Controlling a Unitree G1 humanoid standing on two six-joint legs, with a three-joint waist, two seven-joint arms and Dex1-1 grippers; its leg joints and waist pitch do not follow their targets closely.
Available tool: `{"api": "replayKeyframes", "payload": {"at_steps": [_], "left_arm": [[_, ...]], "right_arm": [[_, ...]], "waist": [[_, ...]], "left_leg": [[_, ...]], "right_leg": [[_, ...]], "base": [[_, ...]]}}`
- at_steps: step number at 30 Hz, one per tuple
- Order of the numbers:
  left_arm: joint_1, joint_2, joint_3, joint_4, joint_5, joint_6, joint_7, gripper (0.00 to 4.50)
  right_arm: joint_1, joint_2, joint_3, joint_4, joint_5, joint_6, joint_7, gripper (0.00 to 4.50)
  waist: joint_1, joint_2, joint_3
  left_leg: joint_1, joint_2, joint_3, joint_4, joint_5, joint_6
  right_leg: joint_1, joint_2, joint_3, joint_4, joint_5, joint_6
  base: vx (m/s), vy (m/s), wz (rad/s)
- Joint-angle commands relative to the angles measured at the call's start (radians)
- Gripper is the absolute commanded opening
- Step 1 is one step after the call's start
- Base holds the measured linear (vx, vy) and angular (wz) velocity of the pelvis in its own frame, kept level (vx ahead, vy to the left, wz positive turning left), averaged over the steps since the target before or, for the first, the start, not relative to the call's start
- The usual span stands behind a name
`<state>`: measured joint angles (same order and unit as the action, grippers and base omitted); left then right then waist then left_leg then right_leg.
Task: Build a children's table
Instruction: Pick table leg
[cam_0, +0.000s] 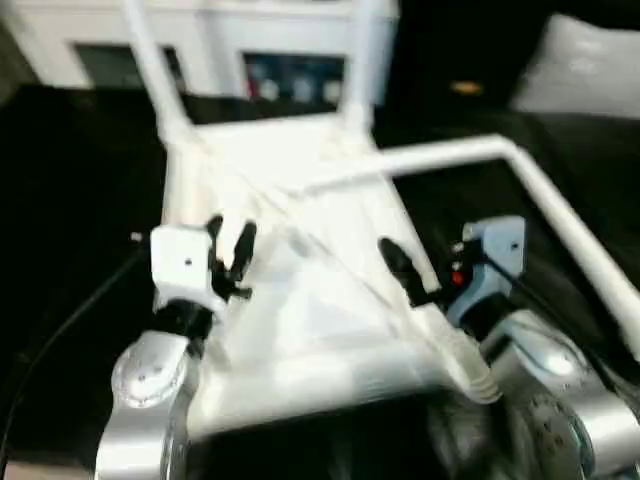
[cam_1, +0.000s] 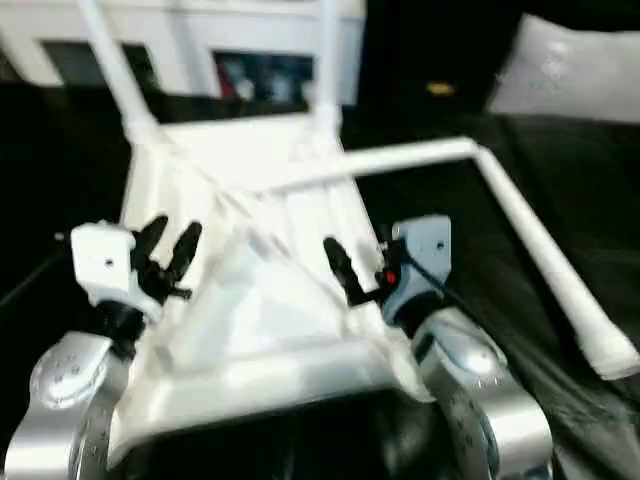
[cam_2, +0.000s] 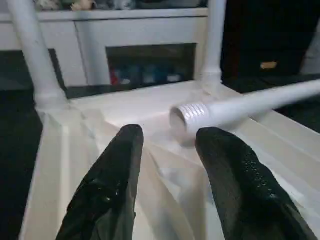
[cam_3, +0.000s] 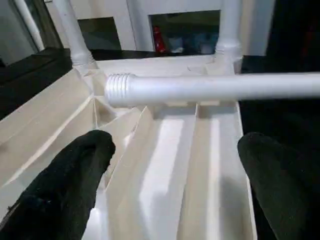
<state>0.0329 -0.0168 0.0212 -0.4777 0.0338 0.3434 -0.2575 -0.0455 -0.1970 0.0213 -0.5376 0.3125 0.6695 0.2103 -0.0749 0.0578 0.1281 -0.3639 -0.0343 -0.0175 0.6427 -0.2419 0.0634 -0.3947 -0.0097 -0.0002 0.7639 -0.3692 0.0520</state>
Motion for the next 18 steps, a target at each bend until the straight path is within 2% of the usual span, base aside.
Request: {"api": "replayKeyframes", "payload": {"at_steps": [1,2,3,4,5,6,7,8,9,10,11,12,13,14,15,16,17,18], "left_arm": [[0.012,-0.003,-0.016,-0.010,-0.001,0.003,0.005,2.14],[0.026,-0.006,-0.024,-0.019,-0.006,0.006,0.008,2.14],[0.031,-0.007,-0.027,-0.023,-0.008,0.009,0.007,2.14],[0.031,-0.007,-0.027,-0.023,-0.008,0.009,0.007,2.14],[0.039,-0.008,-0.029,-0.029,-0.017,0.002,0.005,2.14],[0.047,-0.012,-0.027,-0.038,-0.029,-0.004,0.003,2.14],[0.051,-0.013,-0.026,-0.043,-0.039,-0.008,0.005,2.14],[0.051,-0.013,-0.026,-0.043,-0.039,-0.008,0.005,2.14],[0.055,-0.014,-0.024,-0.045,-0.049,-0.003,0.007,2.14],[0.056,-0.009,-0.024,-0.040,-0.048,0.006,0.013,2.14],[0.056,-0.009,-0.024,-0.040,-0.048,0.006,0.013,2.14],[0.051,0.001,-0.020,-0.036,-0.047,0.022,0.012,2.14],[0.049,0.003,-0.019,-0.036,-0.051,0.027,0.009,2.29],[0.048,0.003,-0.019,-0.036,-0.052,0.028,0.009,2.40],[0.043,0.008,-0.016,-0.037,-0.063,0.032,0.001,2.40],[0.040,0.011,-0.015,-0.037,-0.069,0.034,-0.003,2.40],[0.040,0.011,-0.015,-0.037,-0.071,0.034,-0.004,2.60],[0.040,0.011,-0.015,-0.037,-0.071,0.034,-0.004,2.60]], "right_arm": [[0.005,-0.018,0.003,0.003,-0.008,-0.017,0.019,4.50],[0.007,-0.038,0.003,0.003,-0.002,-0.057,0.057,4.50],[0.008,-0.044,0.001,0.002,0.002,-0.068,0.069,4.50],[0.008,-0.044,0.000,0.002,0.002,-0.068,0.069,4.50],[0.007,-0.045,-0.010,0.002,0.010,-0.072,0.077,4.50],[0.005,-0.047,-0.021,0.001,0.017,-0.072,0.083,4.50],[0.003,-0.048,-0.027,0.002,0.022,-0.073,0.087,4.50],[0.003,-0.048,-0.027,0.002,0.022,-0.073,0.087,4.50],[0.001,-0.051,-0.031,0.004,0.024,-0.075,0.090,4.50],[-0.003,-0.056,-0.032,0.010,0.023,-0.082,0.093,4.50],[-0.003,-0.056,-0.032,0.010,0.023,-0.082,0.093,4.50],[-0.013,-0.071,-0.031,0.026,0.010,-0.104,0.098,4.50],[-0.016,-0.074,-0.030,0.031,0.006,-0.109,0.100,4.50],[-0.017,-0.075,-0.030,0.032,0.005,-0.110,0.100,4.50],[-0.026,-0.078,-0.033,0.043,0.003,-0.117,0.105,4.50],[-0.031,-0.079,-0.034,0.049,0.002,-0.121,0.108,4.50],[-0.032,-0.080,-0.035,0.050,0.002,-0.121,0.109,4.50],[-0.032,-0.080,-0.035,0.050,0.002,-0.121,0.109,4.50]], "waist": [[0.012,-0.028,-0.045],[0.048,-0.099,-0.010],[0.045,-0.064,-0.042],[0.055,-0.066,-0.042],[0.068,-0.061,-0.046],[0.070,-0.062,-0.052],[0.076,-0.040,-0.068],[0.068,-0.041,-0.070],[0.069,-0.010,-0.087],[0.061,-0.005,-0.088],[0.066,-0.005,-0.079],[0.063,-0.010,-0.073],[0.065,-0.011,-0.063],[0.067,-0.012,-0.059],[0.068,-0.016,-0.050],[0.067,-0.020,-0.049],[0.066,-0.024,-0.045],[0.067,-0.024,-0.043]], "left_leg": [[0.013,0.118,-0.092,-0.110,0.014,0.284],[0.007,0.072,0.045,0.028,-0.206,0.159],[0.005,0.068,0.066,0.089,-0.168,0.128],[-0.046,0.105,0.040,0.078,-0.061,0.049],[-0.052,0.125,0.038,0.041,0.070,0.001],[-0.056,0.130,0.048,0.005,0.159,-0.016],[-0.036,0.158,0.053,-0.031,0.341,-0.037],[-0.025,0.180,0.050,-0.039,0.366,-0.027],[0.007,0.219,0.032,-0.030,0.442,-0.038],[0.017,0.226,0.021,-0.032,0.504,-0.041],[0.018,0.221,0.027,-0.041,0.433,-0.056],[0.015,0.219,0.033,-0.048,0.354,-0.061],[0.007,0.220,0.039,-0.062,0.164,-0.065],[0.007,0.221,0.043,-0.066,0.076,-0.063],[0.008,0.225,0.050,-0.076,-0.068,-0.051],[0.010,0.225,0.058,-0.080,-0.143,-0.041],[0.005,0.228,0.064,-0.086,-0.188,-0.029],[0.007,0.231,0.069,-0.088,-0.209,-0.027]], "right_leg": [[0.019,-0.052,0.072,-0.102,0.202,0.034],[0.061,-0.148,0.190,-0.300,-0.269,0.063],[0.096,-0.204,0.232,-0.293,-0.374,-0.017],[0.139,-0.210,0.229,-0.241,-0.214,-0.115],[0.136,-0.167,0.188,-0.202,0.145,-0.183],[0.138,-0.131,0.150,-0.171,0.353,-0.195],[0.111,-0.069,0.099,-0.133,0.686,-0.192],[0.096,-0.063,0.086,-0.128,0.744,-0.192],[0.073,-0.072,0.066,-0.114,0.704,-0.232],[0.065,-0.083,0.054,-0.126,0.619,-0.260],[0.063,-0.092,0.043,-0.152,0.504,-0.272],[0.065,-0.098,0.043,-0.163,0.452,-0.278],[0.074,-0.112,0.046,-0.179,0.341,-0.295],[0.074,-0.119,0.050,-0.186,0.293,-0.304],[0.072,-0.128,0.055,-0.199,0.194,-0.319],[0.070,-0.133,0.054,-0.208,0.120,-0.327],[0.069,-0.139,0.053,-0.214,0.054,-0.323],[0.064,-0.140,0.052,-0.218,0.021,-0.317]], "base": [[0.145,-0.019,0.71],[0.136,-0.095,0.48],[0.228,-0.093,0.43],[0.164,-0.075,0.10],[0.158,-0.010,-0.08],[0.066,-0.012,-0.03],[0.121,0.011,-0.03],[0.078,0.064,0.05],[0.125,0.112,0.06],[0.070,0.089,0.06],[0.042,0.088,0.01],[-0.028,0.069,0.01],[-0.028,0.069,0.01],[-0.052,0.041,0.08],[-0.062,0.016,0.15],[-0.062,0.016,0.15],[-0.067,0.007,0.15],[-0.063,0.004,0.14]]}}
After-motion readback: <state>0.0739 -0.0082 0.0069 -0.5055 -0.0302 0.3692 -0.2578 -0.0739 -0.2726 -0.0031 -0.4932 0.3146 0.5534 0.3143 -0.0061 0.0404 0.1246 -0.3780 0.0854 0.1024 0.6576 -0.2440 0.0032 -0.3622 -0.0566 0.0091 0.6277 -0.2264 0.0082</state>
